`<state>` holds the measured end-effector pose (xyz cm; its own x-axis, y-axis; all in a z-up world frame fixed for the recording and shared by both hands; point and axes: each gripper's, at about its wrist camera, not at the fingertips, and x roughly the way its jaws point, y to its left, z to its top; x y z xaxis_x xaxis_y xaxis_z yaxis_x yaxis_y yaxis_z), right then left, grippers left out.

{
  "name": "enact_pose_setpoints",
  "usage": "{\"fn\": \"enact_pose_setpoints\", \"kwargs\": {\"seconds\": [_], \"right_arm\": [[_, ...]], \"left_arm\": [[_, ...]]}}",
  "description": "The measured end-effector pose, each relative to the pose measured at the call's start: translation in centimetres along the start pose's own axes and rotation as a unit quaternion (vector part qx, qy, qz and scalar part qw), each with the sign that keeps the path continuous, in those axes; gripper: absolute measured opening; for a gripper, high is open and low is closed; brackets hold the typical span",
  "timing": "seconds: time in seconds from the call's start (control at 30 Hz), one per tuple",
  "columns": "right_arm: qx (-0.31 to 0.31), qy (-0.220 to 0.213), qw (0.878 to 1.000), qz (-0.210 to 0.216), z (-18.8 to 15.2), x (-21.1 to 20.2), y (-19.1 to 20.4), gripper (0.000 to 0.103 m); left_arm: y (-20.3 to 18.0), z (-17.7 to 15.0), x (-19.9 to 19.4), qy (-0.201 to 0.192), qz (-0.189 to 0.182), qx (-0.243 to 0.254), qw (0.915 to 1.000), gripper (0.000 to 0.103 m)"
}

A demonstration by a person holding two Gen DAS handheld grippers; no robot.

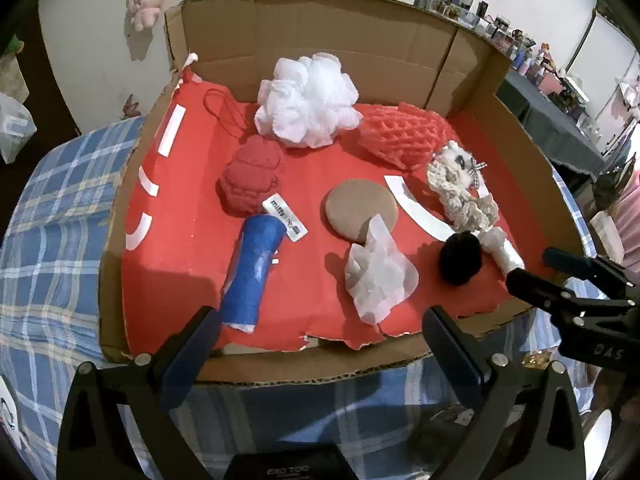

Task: Organize soft objects

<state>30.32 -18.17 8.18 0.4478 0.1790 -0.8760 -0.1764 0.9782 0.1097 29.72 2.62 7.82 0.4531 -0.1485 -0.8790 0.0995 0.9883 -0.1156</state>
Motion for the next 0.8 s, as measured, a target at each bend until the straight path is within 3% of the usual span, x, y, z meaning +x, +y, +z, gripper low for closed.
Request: {"fn": "enact_pose_setpoints", "kwargs": {"seconds": [0.13, 0.8], "right_arm": [[-0.004, -0.003, 1.000, 0.004, -0.09, 0.03, 0.19, 0.086], [0.007, -0.013, 1.000, 0.005, -0.50, -0.17, -0.15, 0.086]], "left_arm": [[-0.15, -0.03, 0.11, 0.000, 0.009, 0.004, 0.9999, 0.103], [-0.18, -0.17, -0.34, -0.024, 0.023, 0.009, 0.9994, 0.103]]}}
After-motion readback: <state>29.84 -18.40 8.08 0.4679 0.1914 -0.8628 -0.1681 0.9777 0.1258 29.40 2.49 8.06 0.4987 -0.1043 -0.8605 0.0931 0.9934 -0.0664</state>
